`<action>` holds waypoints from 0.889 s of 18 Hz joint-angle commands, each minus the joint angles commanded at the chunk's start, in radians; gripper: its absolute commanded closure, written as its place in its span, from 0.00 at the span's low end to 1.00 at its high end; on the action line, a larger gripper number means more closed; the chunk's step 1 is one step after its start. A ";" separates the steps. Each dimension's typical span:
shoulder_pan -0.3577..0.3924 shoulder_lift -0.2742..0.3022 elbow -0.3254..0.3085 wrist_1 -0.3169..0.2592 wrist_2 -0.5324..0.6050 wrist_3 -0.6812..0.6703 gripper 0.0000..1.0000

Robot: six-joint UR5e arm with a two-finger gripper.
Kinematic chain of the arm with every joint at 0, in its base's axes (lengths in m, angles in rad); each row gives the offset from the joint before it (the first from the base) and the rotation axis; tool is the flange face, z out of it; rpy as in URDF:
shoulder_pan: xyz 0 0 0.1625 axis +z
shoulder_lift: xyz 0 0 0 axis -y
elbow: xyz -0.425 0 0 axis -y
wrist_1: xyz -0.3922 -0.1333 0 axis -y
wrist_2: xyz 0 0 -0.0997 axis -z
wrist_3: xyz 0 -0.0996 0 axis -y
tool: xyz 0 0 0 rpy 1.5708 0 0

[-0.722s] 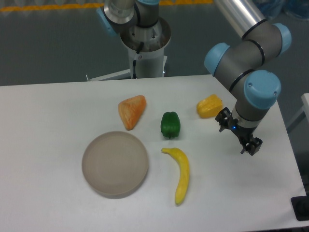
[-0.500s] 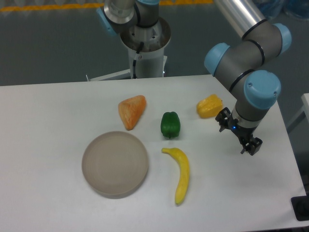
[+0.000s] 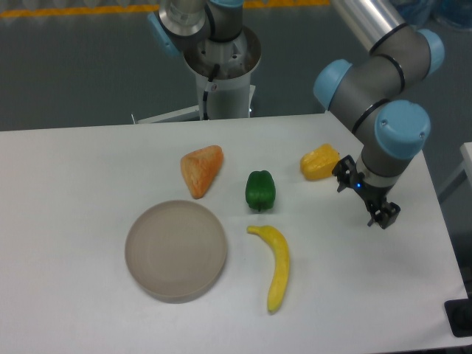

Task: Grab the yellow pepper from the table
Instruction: 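Move the gripper over the yellow pepper and lower it around it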

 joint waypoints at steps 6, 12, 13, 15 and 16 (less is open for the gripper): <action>0.045 0.061 -0.155 0.050 0.027 0.126 0.00; 0.042 0.114 -0.278 0.095 0.058 0.114 0.00; 0.042 0.120 -0.295 0.095 0.058 0.115 0.00; 0.042 0.134 -0.305 0.094 0.060 0.114 0.00; 0.037 0.134 -0.309 0.094 0.061 0.108 0.00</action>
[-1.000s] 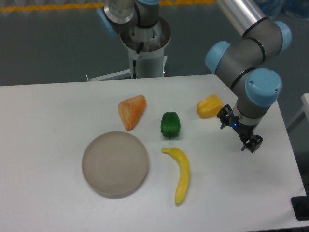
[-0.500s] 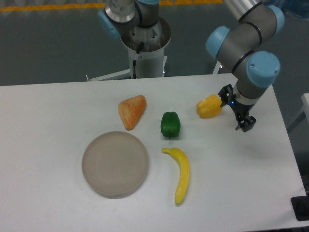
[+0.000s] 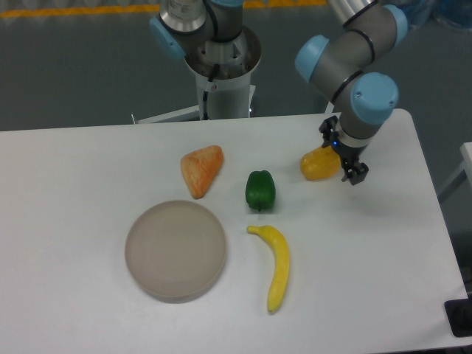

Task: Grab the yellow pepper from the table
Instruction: 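Move the gripper over the yellow pepper and lower it around it, then close the gripper on the yellow pepper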

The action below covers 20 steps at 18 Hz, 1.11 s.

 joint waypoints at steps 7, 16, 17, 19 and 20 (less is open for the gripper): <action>-0.006 -0.012 -0.061 0.015 -0.003 -0.006 0.00; -0.014 -0.043 -0.040 0.115 -0.017 -0.003 0.68; -0.014 -0.043 -0.032 0.115 -0.017 -0.005 0.70; -0.014 -0.041 -0.017 0.114 -0.014 -0.005 0.71; -0.014 -0.041 0.000 0.107 -0.005 -0.005 0.71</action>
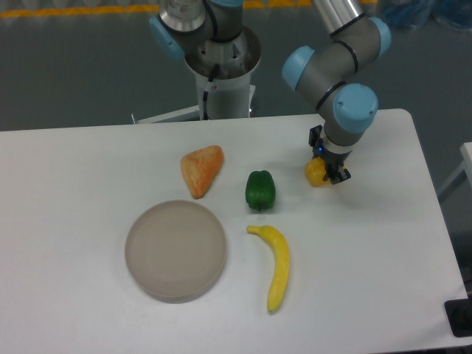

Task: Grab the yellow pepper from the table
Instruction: 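Close the gripper on the yellow pepper, then lift the grasped yellow pepper up off the table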

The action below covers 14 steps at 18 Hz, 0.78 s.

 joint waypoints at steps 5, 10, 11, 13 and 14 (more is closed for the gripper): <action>-0.002 0.008 0.092 -0.008 -0.011 -0.066 0.70; -0.066 -0.081 0.290 -0.092 -0.026 -0.205 0.71; -0.081 -0.112 0.346 -0.110 -0.037 -0.253 0.72; -0.086 -0.144 0.403 -0.117 -0.075 -0.282 0.75; -0.089 -0.155 0.423 -0.117 -0.093 -0.285 0.75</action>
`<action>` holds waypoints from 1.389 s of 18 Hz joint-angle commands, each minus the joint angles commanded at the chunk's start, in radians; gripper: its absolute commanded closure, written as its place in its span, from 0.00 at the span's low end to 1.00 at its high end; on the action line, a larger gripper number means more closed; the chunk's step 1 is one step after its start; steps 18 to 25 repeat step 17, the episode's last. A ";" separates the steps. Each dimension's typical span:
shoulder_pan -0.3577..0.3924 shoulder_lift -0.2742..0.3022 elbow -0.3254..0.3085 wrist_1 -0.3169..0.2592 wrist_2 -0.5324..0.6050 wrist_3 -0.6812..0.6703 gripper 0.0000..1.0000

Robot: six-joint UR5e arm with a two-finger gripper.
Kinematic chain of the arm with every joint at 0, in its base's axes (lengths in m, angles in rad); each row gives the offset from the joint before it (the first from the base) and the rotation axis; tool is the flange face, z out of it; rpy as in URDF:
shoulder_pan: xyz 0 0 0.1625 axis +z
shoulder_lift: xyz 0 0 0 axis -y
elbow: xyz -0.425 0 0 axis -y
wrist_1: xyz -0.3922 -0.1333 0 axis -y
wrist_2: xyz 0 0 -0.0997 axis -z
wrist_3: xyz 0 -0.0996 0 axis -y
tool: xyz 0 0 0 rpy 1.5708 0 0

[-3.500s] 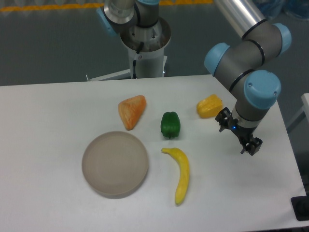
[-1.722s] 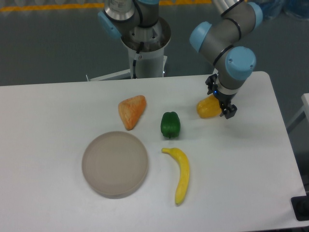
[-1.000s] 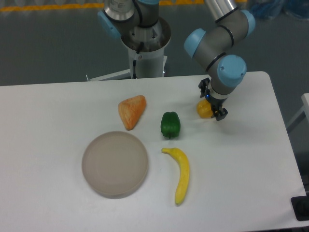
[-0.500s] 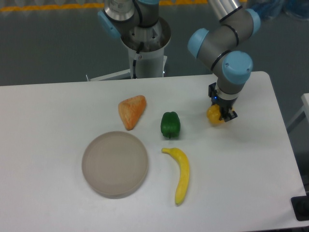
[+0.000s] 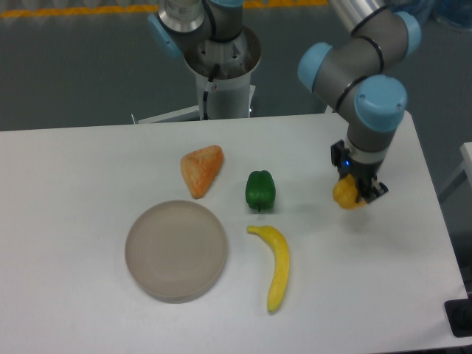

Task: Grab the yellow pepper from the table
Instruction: 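Lift the grasped yellow pepper up off the table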

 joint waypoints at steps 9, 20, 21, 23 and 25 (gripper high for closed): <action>-0.009 -0.057 0.115 -0.089 -0.014 -0.020 0.77; -0.009 -0.057 0.117 -0.103 -0.009 -0.011 0.79; -0.009 -0.057 0.117 -0.103 -0.009 -0.011 0.79; -0.009 -0.057 0.117 -0.103 -0.009 -0.011 0.79; -0.009 -0.057 0.117 -0.103 -0.009 -0.011 0.79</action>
